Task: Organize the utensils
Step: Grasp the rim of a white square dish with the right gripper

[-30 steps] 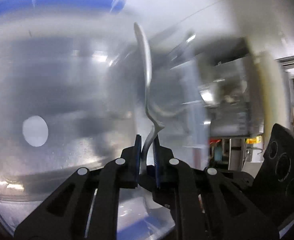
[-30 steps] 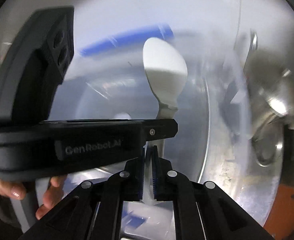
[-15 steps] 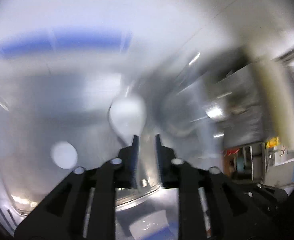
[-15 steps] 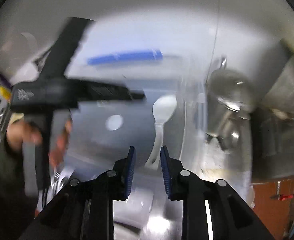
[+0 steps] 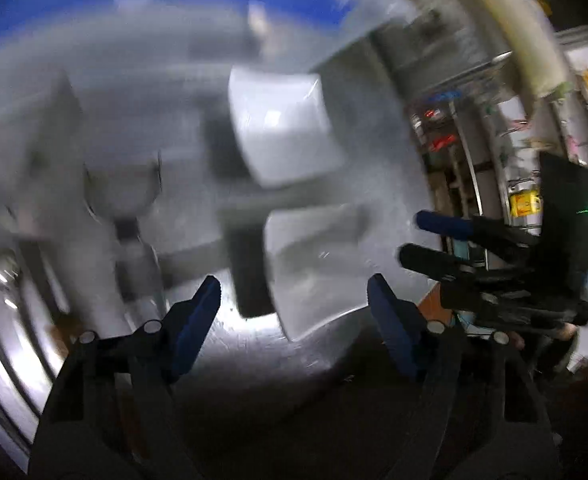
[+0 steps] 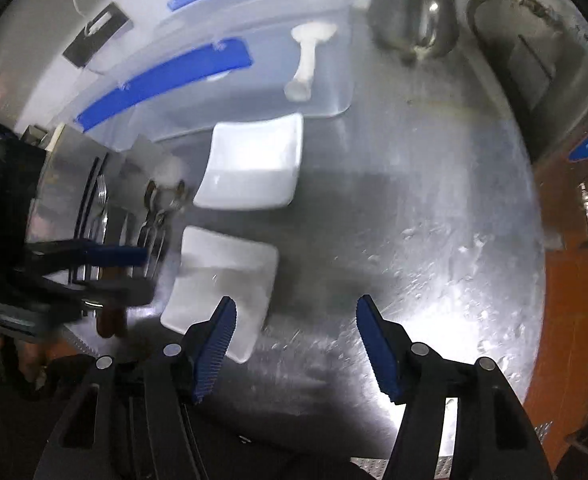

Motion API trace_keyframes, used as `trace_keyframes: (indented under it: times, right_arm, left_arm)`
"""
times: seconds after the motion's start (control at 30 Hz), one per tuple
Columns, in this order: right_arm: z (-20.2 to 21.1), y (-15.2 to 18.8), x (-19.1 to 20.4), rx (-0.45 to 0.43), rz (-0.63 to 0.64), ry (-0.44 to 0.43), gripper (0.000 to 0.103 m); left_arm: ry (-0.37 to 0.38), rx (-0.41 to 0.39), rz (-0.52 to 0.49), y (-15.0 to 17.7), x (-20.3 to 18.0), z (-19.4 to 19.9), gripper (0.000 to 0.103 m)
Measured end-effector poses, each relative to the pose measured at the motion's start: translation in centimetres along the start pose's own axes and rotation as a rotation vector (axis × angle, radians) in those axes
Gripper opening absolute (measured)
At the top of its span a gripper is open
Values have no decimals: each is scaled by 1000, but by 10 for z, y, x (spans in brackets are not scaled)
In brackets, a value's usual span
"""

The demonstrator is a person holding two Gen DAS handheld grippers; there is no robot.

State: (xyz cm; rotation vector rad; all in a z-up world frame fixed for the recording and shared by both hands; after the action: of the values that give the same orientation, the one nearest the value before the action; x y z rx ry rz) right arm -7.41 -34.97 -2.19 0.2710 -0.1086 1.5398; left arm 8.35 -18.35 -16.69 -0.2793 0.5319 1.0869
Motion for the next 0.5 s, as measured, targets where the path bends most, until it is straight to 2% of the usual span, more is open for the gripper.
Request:
trace_keyframes:
  times: [0.07, 0.13, 0.2, 0.27, 0.3, 0.4, 0.5]
  right_arm:
    - [-2, 2, 2, -7, 5, 3, 63]
    - [1, 2, 5, -10, 1, 5, 63]
    - [-7, -2, 0, -10, -9, 15, 63]
    - [-9, 2, -1, -8, -25, 13, 63]
    - [-2, 11, 0, -7, -31, 9, 63]
    - [-10, 9, -1, 1, -55, -12, 63]
    - [-22, 7, -2, 23, -83, -88, 61]
  left_arm:
    - [-25, 4, 7, 2, 2, -15, 64]
    - [-34, 2, 11, -1, 6, -24, 54]
    - [-43, 11, 17, 1, 5, -26, 27]
    - [-61, 25, 32, 6, 8, -27, 6]
    - [-51, 18, 44, -1, 8, -34, 6]
    - [-25, 2, 51, 7, 8, -33, 5]
    - [-20, 2, 54, 8, 7, -36, 5]
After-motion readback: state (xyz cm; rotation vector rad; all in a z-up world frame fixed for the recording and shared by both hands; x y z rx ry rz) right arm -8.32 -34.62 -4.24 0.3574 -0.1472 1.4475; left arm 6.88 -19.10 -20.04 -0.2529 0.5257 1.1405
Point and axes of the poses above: each gripper's, at about its wrist camera, not at the fingertips, and z roughly against the way its jaws point, x to its left, y to its underside, the point moved 4 cm from there along -z, roughly the way its jaws point, and after that the axes turned 11 degrees about x, right-handed, at the moved point
